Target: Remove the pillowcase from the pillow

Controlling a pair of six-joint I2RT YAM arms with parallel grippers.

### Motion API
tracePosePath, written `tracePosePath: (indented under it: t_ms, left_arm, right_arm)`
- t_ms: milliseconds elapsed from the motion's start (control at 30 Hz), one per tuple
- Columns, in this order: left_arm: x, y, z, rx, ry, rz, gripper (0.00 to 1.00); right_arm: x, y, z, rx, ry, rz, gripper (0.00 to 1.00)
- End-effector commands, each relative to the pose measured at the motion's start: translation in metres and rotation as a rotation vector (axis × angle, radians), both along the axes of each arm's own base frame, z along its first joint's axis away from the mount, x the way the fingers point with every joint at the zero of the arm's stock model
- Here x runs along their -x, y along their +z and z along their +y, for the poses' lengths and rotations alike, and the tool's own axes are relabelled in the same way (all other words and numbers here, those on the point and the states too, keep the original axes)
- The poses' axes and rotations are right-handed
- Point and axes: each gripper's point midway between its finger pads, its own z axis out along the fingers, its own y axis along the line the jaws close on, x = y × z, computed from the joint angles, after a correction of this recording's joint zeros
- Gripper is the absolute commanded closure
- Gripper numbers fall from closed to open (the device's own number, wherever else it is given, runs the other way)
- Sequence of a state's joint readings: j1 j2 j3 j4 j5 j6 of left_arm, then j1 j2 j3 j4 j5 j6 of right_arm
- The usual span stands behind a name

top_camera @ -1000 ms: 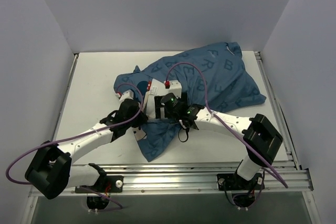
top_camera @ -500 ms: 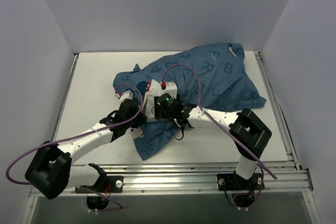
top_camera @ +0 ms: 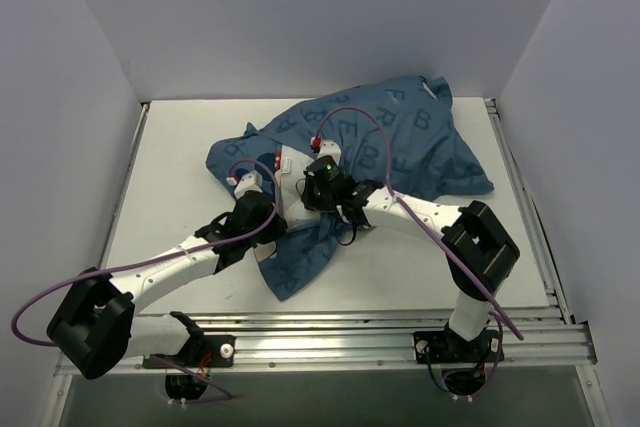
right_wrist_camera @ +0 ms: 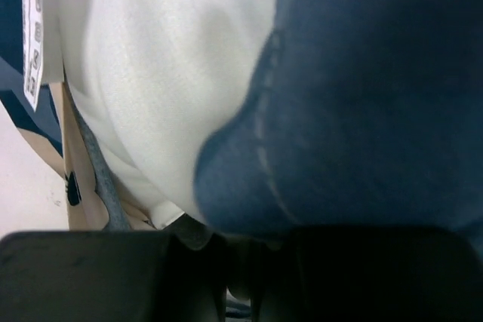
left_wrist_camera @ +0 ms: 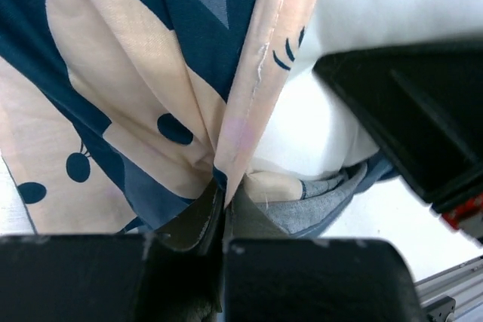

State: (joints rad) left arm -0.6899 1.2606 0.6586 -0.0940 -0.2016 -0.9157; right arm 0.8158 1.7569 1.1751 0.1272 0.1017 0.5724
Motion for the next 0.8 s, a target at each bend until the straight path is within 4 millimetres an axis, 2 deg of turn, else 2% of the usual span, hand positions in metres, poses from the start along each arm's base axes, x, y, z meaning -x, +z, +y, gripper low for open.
tracePosePath:
  t_ms: [0, 233, 333, 467, 567, 667, 767]
  left_arm:
    - [0.036, -0.022, -0.01, -0.021, -0.098, 0.135, 0.98]
    - [0.055, -0.012, -0.017, -0.008, -0.159, 0.145, 0.98]
    - [0.058, -0.013, -0.016, -0.037, -0.171, 0.157, 0.98]
    - [0.06, -0.024, -0.021, -0.055, -0.176, 0.187, 0.98]
    - [0.058, -0.028, -0.026, -0.063, -0.174, 0.201, 0.98]
    - [0.057, -0.028, -0.034, -0.074, -0.19, 0.203, 0.98]
    - [0.058, -0.033, -0.034, -0.102, -0.193, 0.218, 0.98]
  right_arm:
    - [-0.054, 0.091, 0.007, -0.228, -0.09, -0.186, 1.0]
    - [-0.09, 0.158, -0.009, -0.371, -0.166, -0.311, 1.0]
    - [-0.097, 0.181, -0.014, -0.432, -0.183, -0.339, 1.0]
    - [-0.104, 0.228, -0.014, -0.545, -0.197, -0.388, 1.0]
    - [-0.105, 0.254, -0.014, -0.601, -0.212, -0.42, 1.0]
    - [-0.109, 0.27, -0.019, -0.624, -0.233, -0.445, 1.0]
    - [-0.111, 0.295, -0.027, -0.661, -0.244, -0.476, 1.0]
